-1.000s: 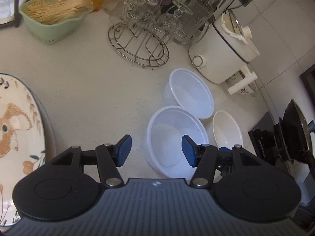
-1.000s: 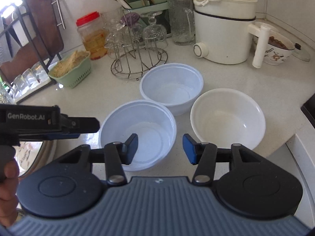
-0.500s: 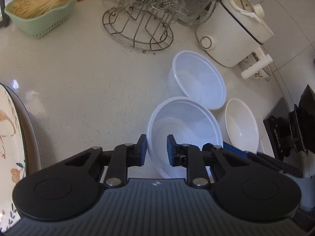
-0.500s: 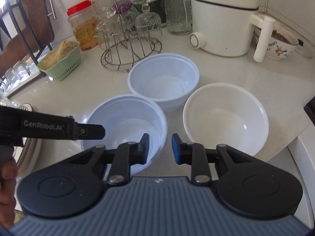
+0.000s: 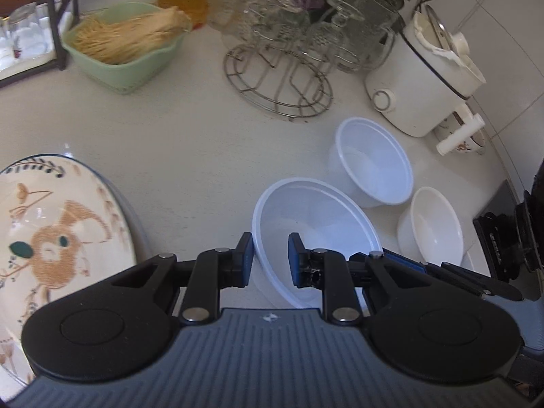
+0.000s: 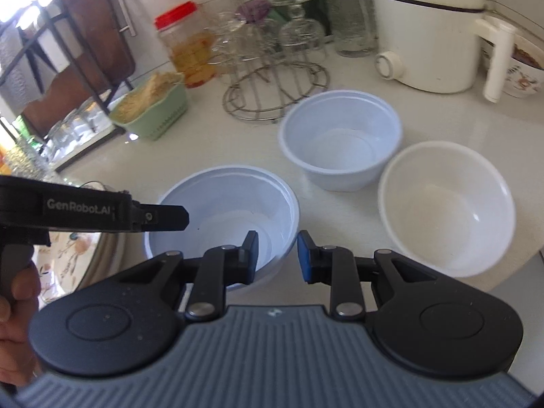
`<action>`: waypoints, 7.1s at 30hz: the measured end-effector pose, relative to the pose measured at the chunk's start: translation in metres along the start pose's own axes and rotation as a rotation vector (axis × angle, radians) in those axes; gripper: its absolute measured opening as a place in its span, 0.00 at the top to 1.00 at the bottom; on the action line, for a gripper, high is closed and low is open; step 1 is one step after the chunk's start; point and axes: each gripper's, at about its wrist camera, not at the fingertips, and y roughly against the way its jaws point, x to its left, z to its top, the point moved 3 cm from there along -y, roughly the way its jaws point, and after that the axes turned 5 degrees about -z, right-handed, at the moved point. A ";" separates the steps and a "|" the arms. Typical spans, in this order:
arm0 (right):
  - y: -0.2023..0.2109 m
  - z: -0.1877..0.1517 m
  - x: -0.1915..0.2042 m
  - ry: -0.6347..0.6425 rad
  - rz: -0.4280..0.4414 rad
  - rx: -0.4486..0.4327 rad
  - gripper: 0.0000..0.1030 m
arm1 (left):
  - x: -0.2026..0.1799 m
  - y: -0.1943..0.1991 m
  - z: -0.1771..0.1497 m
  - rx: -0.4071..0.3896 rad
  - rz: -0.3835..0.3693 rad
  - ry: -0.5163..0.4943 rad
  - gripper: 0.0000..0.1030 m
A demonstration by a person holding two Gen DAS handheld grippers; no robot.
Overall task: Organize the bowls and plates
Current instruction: 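Position the right gripper at the rim of a translucent plastic bowl, then close the right gripper on the translucent bowl's rim, then lift the translucent bowl and carry it over the other translucent bowl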
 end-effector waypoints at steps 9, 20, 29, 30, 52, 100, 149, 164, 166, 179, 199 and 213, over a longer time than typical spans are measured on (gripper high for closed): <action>-0.014 0.007 0.030 0.097 0.034 0.029 0.71 | 0.020 0.010 -0.002 -0.017 0.058 0.030 0.71; 0.006 0.020 0.022 0.069 0.015 -0.055 0.51 | 0.019 0.042 0.003 -0.084 0.071 0.063 0.52; 0.039 0.031 0.024 0.057 0.016 -0.122 0.51 | 0.009 0.088 0.013 -0.176 0.092 0.022 0.42; 0.044 0.033 0.025 0.057 0.018 -0.129 0.51 | 0.007 0.093 0.014 -0.183 0.092 0.018 0.42; 0.135 0.046 0.030 0.039 0.009 -0.259 0.51 | -0.059 0.156 0.006 -0.238 0.107 -0.121 0.26; -0.002 0.101 -0.101 -0.081 -0.070 -0.109 0.51 | -0.168 0.057 0.129 0.268 0.168 -0.136 0.00; -0.081 0.097 -0.107 -0.136 0.020 0.125 0.90 | -0.075 -0.134 0.112 0.284 -0.037 -0.050 0.49; -0.038 0.110 -0.084 -0.112 0.044 0.067 0.90 | -0.080 -0.064 0.114 0.198 -0.035 0.006 0.48; -0.029 0.111 -0.081 -0.113 0.049 0.059 0.89 | -0.082 -0.049 0.115 0.180 -0.040 0.011 0.48; 0.028 0.105 -0.040 -0.098 0.081 -0.003 0.89 | -0.069 0.028 0.096 0.065 -0.038 0.057 0.48; 0.013 0.039 0.034 -0.074 0.152 0.101 0.87 | 0.035 0.042 0.017 0.091 -0.010 0.172 0.48; -0.006 0.029 0.058 -0.028 0.132 0.137 0.87 | 0.048 0.040 0.011 0.074 0.003 0.175 0.48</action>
